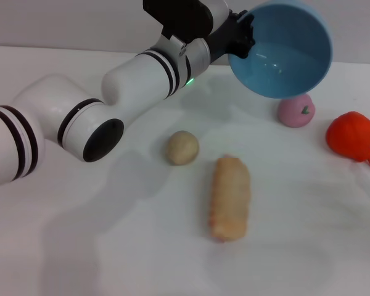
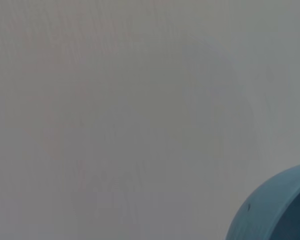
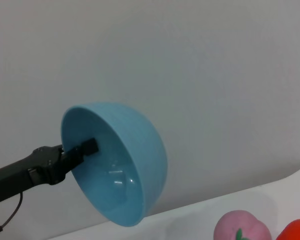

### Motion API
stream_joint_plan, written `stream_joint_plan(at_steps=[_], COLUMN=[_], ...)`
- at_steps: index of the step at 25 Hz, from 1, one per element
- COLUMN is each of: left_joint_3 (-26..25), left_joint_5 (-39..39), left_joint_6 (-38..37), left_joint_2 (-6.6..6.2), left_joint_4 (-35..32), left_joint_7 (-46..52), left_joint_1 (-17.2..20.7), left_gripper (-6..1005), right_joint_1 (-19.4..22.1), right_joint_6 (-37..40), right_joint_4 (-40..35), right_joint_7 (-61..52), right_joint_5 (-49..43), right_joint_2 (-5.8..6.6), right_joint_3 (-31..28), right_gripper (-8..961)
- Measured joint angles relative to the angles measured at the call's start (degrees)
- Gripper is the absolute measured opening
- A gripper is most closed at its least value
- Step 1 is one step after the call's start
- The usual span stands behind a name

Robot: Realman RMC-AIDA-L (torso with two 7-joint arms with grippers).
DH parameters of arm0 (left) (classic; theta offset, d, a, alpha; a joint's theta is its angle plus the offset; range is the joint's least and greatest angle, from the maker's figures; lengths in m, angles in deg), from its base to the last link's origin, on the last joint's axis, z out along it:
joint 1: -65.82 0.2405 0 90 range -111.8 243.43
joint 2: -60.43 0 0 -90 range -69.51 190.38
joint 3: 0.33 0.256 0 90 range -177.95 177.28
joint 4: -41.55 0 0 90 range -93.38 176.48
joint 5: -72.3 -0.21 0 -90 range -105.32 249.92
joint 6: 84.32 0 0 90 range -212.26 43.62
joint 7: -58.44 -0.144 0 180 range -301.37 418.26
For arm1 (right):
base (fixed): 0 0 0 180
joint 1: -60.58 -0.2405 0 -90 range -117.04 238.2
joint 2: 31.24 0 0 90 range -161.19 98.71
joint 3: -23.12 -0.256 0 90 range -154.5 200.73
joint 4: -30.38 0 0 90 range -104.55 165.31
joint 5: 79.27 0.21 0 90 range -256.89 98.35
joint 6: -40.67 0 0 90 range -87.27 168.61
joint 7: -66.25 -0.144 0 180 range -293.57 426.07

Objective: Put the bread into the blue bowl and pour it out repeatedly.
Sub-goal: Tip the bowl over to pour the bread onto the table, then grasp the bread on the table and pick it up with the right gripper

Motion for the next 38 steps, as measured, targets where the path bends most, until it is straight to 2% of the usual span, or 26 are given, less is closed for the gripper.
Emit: stream_joint_plan(at_steps=[4, 8, 9, 15, 17, 18, 21, 22, 23, 25, 33, 36, 38], left_joint_3=[-1.1, -3.3, -8.5, -22.8, -29.0, -32.7, -39.6, -41.8, -43.3, -46.8, -51.2, -51.8, -52.1], left_joint_5=[0.0, 0.0, 0.0, -0.5, -0.6, -0.7, -0.7, -0.7, -0.7, -0.7, -0.4, -0.3, -0.3], left_joint_6=[1.9, 4.4, 10.1, 28.0, 35.2, 39.3, 47.9, 51.4, 53.5, 58.5, 65.6, 65.9, 66.0], left_joint_2=[-0.16, -0.45, -0.74, -1.34, -1.54, -1.58, -1.5, -1.51, -1.54, -1.65, -1.55, -1.6, -1.61], left_joint_4=[0.6, 2.2, 5.6, 12.6, 14.7, 16.0, 18.6, 19.8, 20.6, 22.9, 30.5, 31.9, 32.1], left_joint_7=[2.6, 3.1, 3.1, 1.9, -0.1, -1.9, -5.2, -5.6, -5.7, -5.8, -5.8, -5.7, -5.8], left_joint_1=[0.0, 0.6, 2.3, 5.7, 7.1, 7.8, 9.3, 9.9, 10.3, 11.6, 18.1, 19.3, 19.6], left_gripper=[14, 13, 13, 13, 14, 14, 14, 14, 14, 13, 14, 14, 14], right_joint_1=[-0.5, -2.7, -3.4, -8.4, -10.1, -11.1, -13.3, -14.5, -14.5, -15.0, -17.2, -18.6, -21.6], right_joint_6=[-0.1, 0.4, 0.4, 0.1, 0.0, 0.0, 0.0, 0.2, 0.2, 0.8, 0.3, -0.8, -0.7], right_joint_4=[-0.2, -0.4, -0.5, -1.2, -3.4, -5.7, -12.6, -18.0, -18.0, -22.7, -34.4, -37.4, -38.1], right_joint_7=[0.2, 0.0, -0.1, -1.7, -5.1, -8.3, -16.6, -19.2, -19.2, -19.9, -20.7, -22.3, -28.9], right_joint_5=[-1.3, -7.2, -8.3, -14.0, -19.0, -23.1, -34.2, -41.0, -41.0, -44.7, -51.0, -55.9, -63.0], right_joint_2=[-0.25, -0.28, -0.31, -0.35, -0.16, -0.15, -0.45, -1.36, -1.36, -2.18, -2.51, -2.58, -2.48], right_joint_3=[0.1, 0.1, 0.1, 0.2, 0.2, 0.2, 0.2, 0.2, 0.2, 1.4, 15.1, 22.8, 30.0], right_gripper=[455, 455, 455, 456, 456, 456, 456, 456, 456, 456, 456, 455, 475])
